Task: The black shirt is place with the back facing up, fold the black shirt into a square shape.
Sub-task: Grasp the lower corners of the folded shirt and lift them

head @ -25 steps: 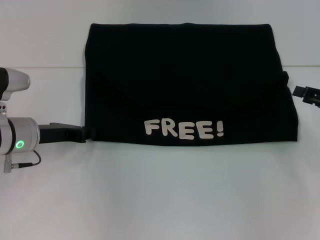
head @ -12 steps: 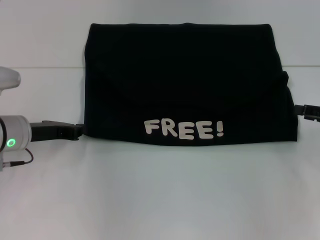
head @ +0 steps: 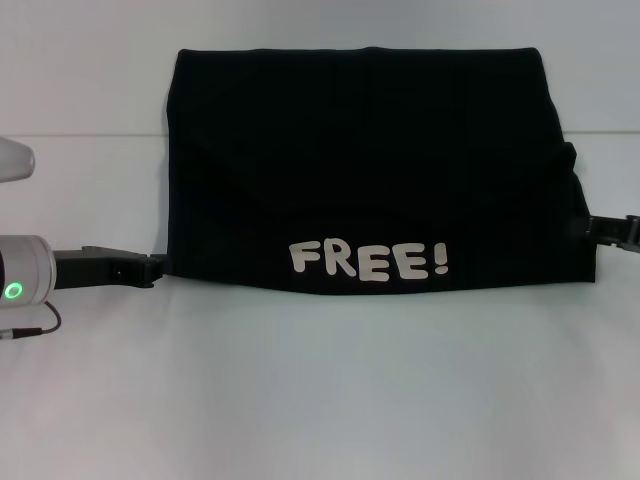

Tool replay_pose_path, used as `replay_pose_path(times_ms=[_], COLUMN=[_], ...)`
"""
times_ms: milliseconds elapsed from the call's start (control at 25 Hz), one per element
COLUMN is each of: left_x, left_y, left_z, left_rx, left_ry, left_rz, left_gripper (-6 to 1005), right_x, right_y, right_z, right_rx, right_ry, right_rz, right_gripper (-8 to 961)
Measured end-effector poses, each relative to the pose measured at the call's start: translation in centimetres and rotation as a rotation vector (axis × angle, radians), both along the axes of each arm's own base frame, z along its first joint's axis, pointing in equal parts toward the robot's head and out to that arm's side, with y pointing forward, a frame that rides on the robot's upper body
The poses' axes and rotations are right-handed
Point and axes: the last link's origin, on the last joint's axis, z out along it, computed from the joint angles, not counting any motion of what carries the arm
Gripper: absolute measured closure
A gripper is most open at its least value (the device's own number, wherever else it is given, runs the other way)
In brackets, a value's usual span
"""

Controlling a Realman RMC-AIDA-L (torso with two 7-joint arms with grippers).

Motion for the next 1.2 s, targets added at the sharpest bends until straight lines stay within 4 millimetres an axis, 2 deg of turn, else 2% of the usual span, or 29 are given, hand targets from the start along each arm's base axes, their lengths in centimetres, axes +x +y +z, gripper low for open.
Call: replay_pose_path(times_ms=[520, 800, 1000, 1200], left_x=[0.1, 0.3, 0.3, 0.3], left_y=[0.2, 0.3, 0.3, 0.2], left_z=[-0.1, 0.0, -0.1, -0.2], left_rx=[0.0, 0.0, 0.0, -0.002], left_ry=[0.004, 0.009, 0.009, 0.005], left_rz=[-0.005, -0.013, -0.013, -0.012], left_gripper=[998, 998, 998, 998], right_x=[-0.5, 0.3, 0.8, 1.0], right_y=[0.5, 0.3, 0.1, -0.2], right_z=[-3.8, -2.7, -1.8, -2.3], right_rx=[-0.049, -0.016, 0.013, -0.004], right_ry=[-0.098, -0.088, -0.083, -0.089], right_rz=[-0.008, -0.045, -0.056, -0.062], right_gripper=[476, 509, 611, 484])
